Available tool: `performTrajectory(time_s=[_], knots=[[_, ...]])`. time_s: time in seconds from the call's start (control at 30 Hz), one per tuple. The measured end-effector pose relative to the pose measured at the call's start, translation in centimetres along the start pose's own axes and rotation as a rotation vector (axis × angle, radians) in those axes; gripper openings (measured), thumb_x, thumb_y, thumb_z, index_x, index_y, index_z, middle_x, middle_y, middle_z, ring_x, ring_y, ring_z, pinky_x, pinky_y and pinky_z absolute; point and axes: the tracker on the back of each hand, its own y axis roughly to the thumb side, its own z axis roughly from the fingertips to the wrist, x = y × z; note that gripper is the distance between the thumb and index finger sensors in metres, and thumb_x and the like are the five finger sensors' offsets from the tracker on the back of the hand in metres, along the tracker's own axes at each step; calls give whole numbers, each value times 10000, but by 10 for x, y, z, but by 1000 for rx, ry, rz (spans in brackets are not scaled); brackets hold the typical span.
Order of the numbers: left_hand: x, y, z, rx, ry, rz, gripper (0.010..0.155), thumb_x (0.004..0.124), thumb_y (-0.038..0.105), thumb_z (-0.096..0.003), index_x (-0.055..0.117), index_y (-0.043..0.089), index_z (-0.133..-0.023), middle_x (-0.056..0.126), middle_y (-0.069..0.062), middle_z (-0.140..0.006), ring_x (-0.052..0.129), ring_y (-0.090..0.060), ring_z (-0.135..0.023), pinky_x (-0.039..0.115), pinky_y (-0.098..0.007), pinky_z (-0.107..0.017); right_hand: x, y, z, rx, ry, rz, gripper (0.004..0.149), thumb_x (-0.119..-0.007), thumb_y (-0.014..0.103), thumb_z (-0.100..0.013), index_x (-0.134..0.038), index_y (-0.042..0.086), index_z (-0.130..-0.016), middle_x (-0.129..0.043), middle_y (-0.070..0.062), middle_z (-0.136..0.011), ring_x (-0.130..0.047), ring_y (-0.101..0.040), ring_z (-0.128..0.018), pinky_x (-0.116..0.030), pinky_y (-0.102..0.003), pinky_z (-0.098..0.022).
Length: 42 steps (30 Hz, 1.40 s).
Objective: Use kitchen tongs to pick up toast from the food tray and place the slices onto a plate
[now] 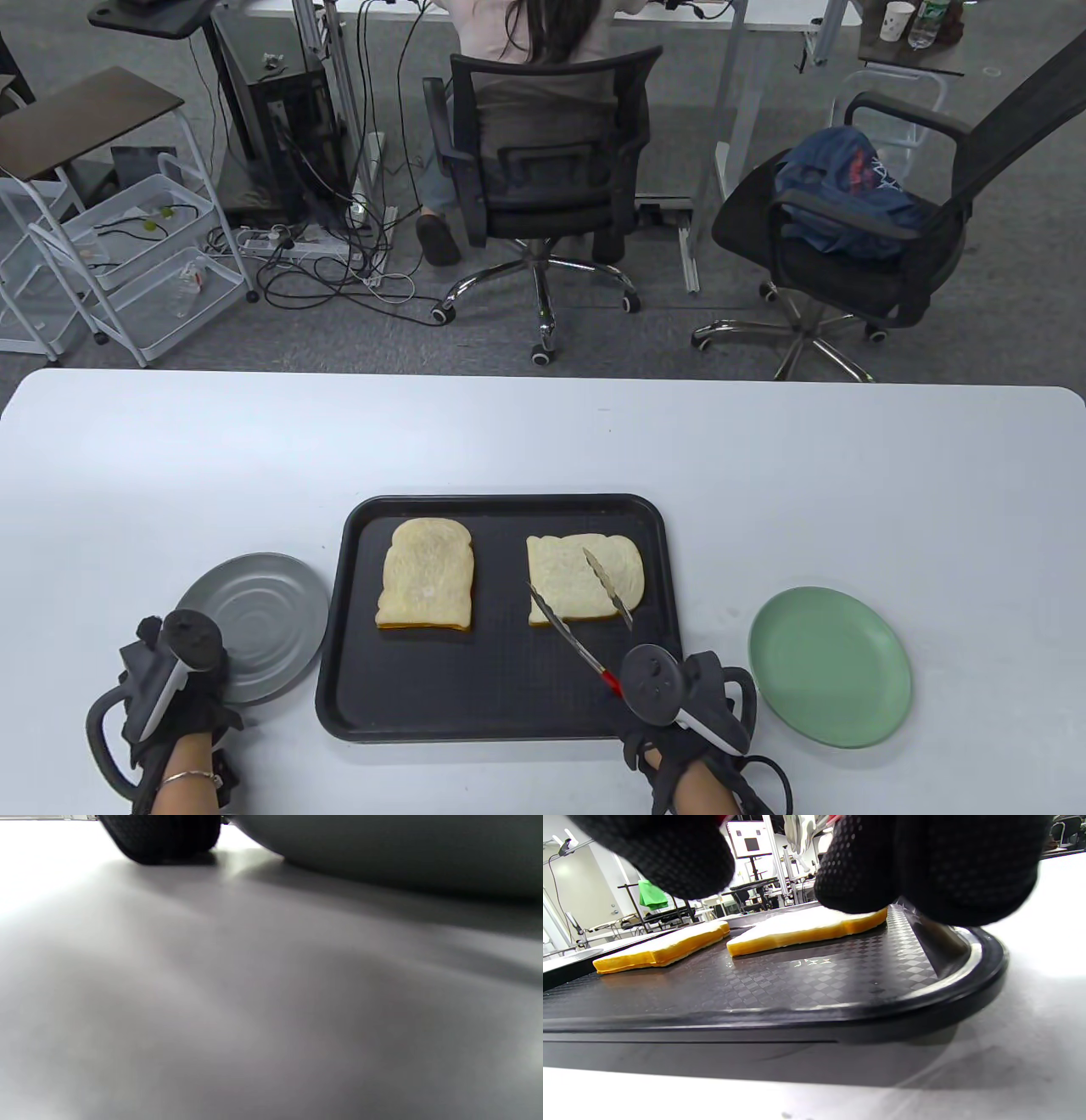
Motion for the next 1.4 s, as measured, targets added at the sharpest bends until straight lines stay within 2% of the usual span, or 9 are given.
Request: performTrajectory(time_s=[0.03, 0.33, 0.43, 0.57, 0.73, 0.9, 1.07, 1.23, 1.4], knots=[[0, 0, 0, -4, 4, -2, 834, 651, 397, -713, 214, -121, -1200, 544, -346, -1104, 712, -452, -868, 749, -421, -652, 0, 0, 0, 0, 3, 0, 1013, -833, 488, -348, -254, -95, -942, -623, -385, -790, -911, -305, -378, -859, -435, -215], [-5, -11, -1, -55, 15, 165, 829, 716, 345, -679, 278, -140, -1190, 676, -281, -1008, 815, -336, -782, 815, -342, -596, -1, 2, 0, 4, 23, 7, 1015, -833, 488, -346, -254, -95, -942, -622, -387, -790, -910, -307, -379, -858, -436, -216], [-9, -16, 0, -68, 33, 247, 766, 716, 315, -678, 347, -130, -1181, 712, -249, -975, 868, -268, -761, 875, -277, -574, -1, 2, 0, 3, 27, 6, 1015, -834, 488, -346, -254, -95, -942, -622, -388, -789, -910, -307, -379, -858, -437, -215], [-15, -20, 5, -44, 79, 476, 589, 693, 239, -685, 455, -55, -1137, 717, -227, -926, 977, -196, -659, 966, -190, -469, -1, 2, 0, 1, 30, 7, 1016, -834, 488, -346, -253, -96, -942, -621, -388, -790, -910, -309, -378, -858, -437, -215], [-19, -24, 8, 2, 81, 564, 555, 666, 216, -689, 448, -29, -1136, 703, -222, -954, 1017, -189, -627, 997, -184, -435, -1, 2, 0, 2, 29, 4, 1016, -834, 488, -345, -253, -95, -942, -622, -388, -789, -910, -309, -377, -857, -437, -215], [-27, -29, 16, 22, 178, 650, 556, 642, 203, -692, 420, -30, -1146, 688, -227, -1008, 1026, -191, -605, 998, -176, -413, -1, 1, -1, -2, 31, -1, 1016, -834, 488, -345, -254, -95, -941, -622, -390, -789, -910, -310, -376, -857, -437, -213], [-28, -30, 20, 92, 141, 816, 561, 624, 202, -697, 401, -40, -1151, 716, -245, -1021, 1030, -188, -595, 997, -165, -406, -1, 0, -1, 1, 31, -15, 1018, -833, 490, -343, -254, -96, -942, -624, -389, -787, -912, -307, -373, -859, -435, -210], [-23, -25, 17, 115, 105, 826, 560, 619, 208, -699, 401, -42, -1149, 785, -202, -982, 1031, -191, -597, 996, -168, -408, -3, 1, -2, 13, 48, -70, 1022, -826, 508, -341, -263, -98, -941, -638, -390, -775, -918, -302, -356, -863, -427, -195], [-19, -22, 13, 147, 76, 833, 558, 611, 215, -703, 391, -30, -1154, 776, -196, -992, 1024, -193, -610, 990, -172, -420, -4, 1, -7, 9, 100, -220, 1010, -797, 537, -362, -265, -97, -940, -659, -394, -750, -927, -291, -318, -870, -407, -158]])
